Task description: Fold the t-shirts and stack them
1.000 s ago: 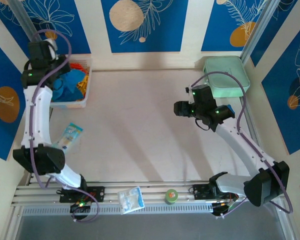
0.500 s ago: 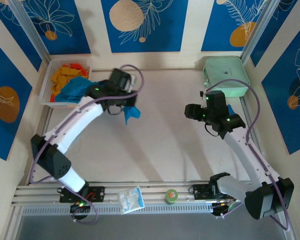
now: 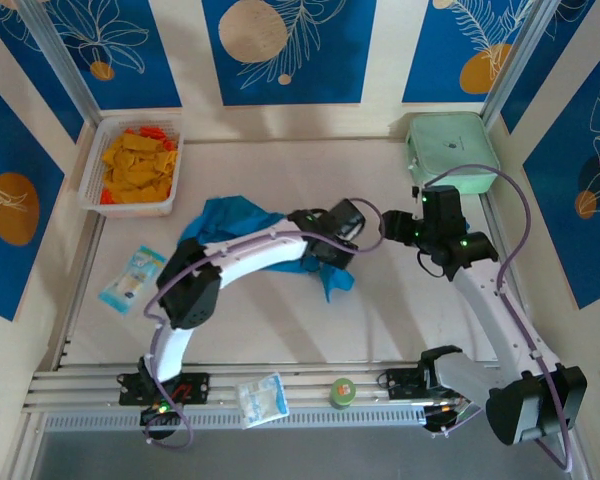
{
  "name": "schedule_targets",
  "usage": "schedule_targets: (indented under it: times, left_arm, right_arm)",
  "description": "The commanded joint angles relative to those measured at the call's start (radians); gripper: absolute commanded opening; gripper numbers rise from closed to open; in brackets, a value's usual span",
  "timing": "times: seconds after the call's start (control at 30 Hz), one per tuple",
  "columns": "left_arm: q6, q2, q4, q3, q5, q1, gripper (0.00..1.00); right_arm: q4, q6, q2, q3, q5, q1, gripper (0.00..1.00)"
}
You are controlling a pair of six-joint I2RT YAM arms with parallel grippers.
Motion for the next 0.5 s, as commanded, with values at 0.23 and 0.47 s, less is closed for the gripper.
schedule_targets:
  times: [0.23, 0.47]
  left_arm:
    - [-0.062, -0.240, -0.141, -0.050, -0.301, 0.012, 0.94]
    - [-0.224, -0.557, -0.294, -0.292, -0.300, 0.221, 0.94]
  right_arm:
    - [-0.079, -0.031, 0.014, 0.068, -0.003, 0.022, 0.71]
    - [-0.028, -0.252, 0.248, 0.192, 0.043, 0.318, 0.74]
